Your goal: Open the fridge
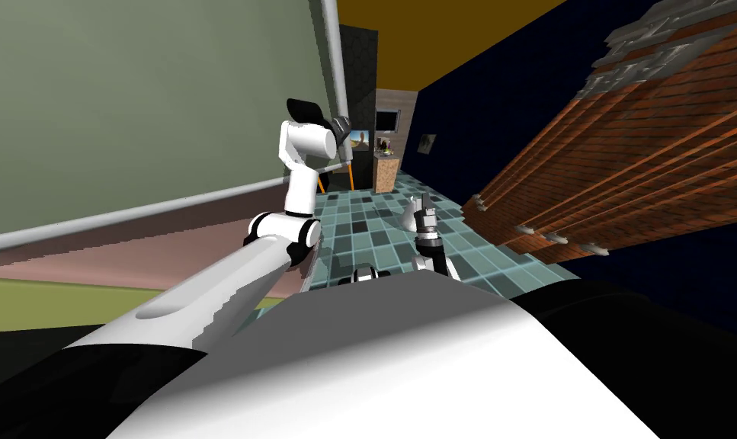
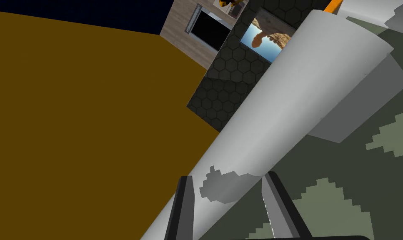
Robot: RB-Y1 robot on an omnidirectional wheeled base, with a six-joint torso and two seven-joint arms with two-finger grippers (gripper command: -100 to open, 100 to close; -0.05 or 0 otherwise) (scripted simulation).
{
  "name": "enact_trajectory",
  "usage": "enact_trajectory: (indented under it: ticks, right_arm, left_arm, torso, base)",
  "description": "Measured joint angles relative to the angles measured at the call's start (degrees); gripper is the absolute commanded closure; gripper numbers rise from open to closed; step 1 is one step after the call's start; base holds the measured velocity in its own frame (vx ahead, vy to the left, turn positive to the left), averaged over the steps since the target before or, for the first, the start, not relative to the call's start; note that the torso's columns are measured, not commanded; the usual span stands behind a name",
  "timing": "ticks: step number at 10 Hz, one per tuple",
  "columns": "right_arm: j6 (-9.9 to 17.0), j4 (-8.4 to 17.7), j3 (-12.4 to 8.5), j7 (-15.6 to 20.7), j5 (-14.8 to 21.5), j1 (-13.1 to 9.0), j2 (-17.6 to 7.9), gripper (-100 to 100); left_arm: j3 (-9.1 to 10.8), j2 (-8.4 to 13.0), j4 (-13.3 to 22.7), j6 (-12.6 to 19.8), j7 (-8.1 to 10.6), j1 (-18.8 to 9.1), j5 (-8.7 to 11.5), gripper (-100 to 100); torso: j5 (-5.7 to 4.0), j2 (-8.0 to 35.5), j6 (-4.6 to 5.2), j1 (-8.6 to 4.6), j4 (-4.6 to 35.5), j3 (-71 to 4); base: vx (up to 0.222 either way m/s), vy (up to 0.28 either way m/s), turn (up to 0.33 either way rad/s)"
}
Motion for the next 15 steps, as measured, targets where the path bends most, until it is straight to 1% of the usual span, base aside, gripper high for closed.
enact_trajectory:
  ticks: [1, 2, 3, 4, 7, 8, 9, 10, 11, 12, 15]
  right_arm:
    - [0.0, 0.0, 0.0, 0.0, 0.0, 0.0, 0.0, 0]
    - [0.0, 0.0, 0.0, 0.0, 0.0, 0.0, 0.0, 0]
    - [0.0, 0.0, 0.0, 0.0, 0.0, 0.0, 0.0, 0]
    - [0.0, 0.0, 0.0, 0.0, 0.0, 0.0, 0.0, 0]
    - [-0.01, -0.01, 0.0, 0.0, 0.0, 0.05, 0.01, 0]
    - [-0.01, -0.01, 0.0, 0.0, 0.0, 0.05, 0.01, 0]
    - [-0.01, -0.01, 0.0, 0.0, 0.0, 0.05, 0.01, 0]
    - [-0.01, -0.01, 0.0, 0.0, 0.0, 0.04, 0.01, 0]
    - [-0.01, -0.01, 0.0, 0.0, 0.0, 0.04, 0.01, 0]
    - [-0.01, -0.01, 0.0, 0.0, 0.0, 0.03, 0.01, 0]
    - [-0.01, -0.01, 0.0, 0.0, 0.0, 0.03, 0.0, 0]
  left_arm:
    - [-0.51, -1.13, 0.99, -0.78, -0.25, -0.67, 0.57, 100]
    - [-0.94, -1.96, 0.88, -0.72, -0.53, -1.19, 1.47, 100]
    - [-1.44, -3.09, -0.93, 0.28, -0.52, -0.97, 1.8, 100]
    - [-1.87, -3.79, -0.79, 0.34, -0.9, -1.3, 2.91, -100]
    - [-0.98, -3.38, -1.99, 3.09, -0.98, -3.04, 3.52, -100]
    - [-0.44, -2.91, -2.36, 4.43, -1.12, -4.06, 4.14, -100]
    - [-0.06, -2.74, -2.45, 5.47, -1.22, -4.9, 4.42, -100]
    - [0.36, -2.71, -3.37, 7.21, -0.98, -5.94, 4.35, -100]
    - [0.77, -2.44, -3.31, 8.32, -1.03, -6.92, 4.76, -100]
    - [0.82, -2.4, -3.27, 8.48, -1.08, -7.02, 4.82, 0]
    - [0.82, -2.41, -3.27, 8.47, -1.07, -7.01, 4.81, 0]
  torso:
    - [0.0, -0.03, 0.02, 0.02, -0.05, -0.02]
    - [0.0, 0.05, 0.0, -0.04, 0.06, 0.03]
    - [-0.02, 0.13, 0.0, -0.12, 0.1, 0.09]
    - [-0.04, 0.06, 0.05, -0.14, 0.11, 0.04]
    - [-0.1, -0.9, 0.04, -0.25, -0.33, -0.61]
    - [-0.09, -0.65, 0.04, -0.2, -0.25, -0.46]
    - [-0.08, -0.33, 0.05, -0.16, -0.15, -0.25]
    - [-0.07, -0.13, 0.05, -0.13, -0.06, -0.1]
    - [-0.06, -0.09, 0.05, -0.1, -0.05, -0.07]
    - [-0.05, -0.12, 0.05, -0.07, -0.07, -0.09]
    - [-0.07, -0.3, 0.05, -0.13, -0.13, -0.22]
  base:
    - [-0.259, 0.093, -0.122]
    - [-0.269, 0.063, -0.112]
    - [-0.247, 0.058, -0.096]
    - [-0.088, 0.014, 0.0]
    - [0.061, -0.026, 0.04]
    - [0.058, -0.035, 0.037]
    - [0.046, -0.031, 0.032]
    - [0.036, -0.025, 0.023]
    - [0.016, -0.011, 0.005]
    - [0.0, 0.0, 0.0]
    - [0.0, 0.0, 0.0]
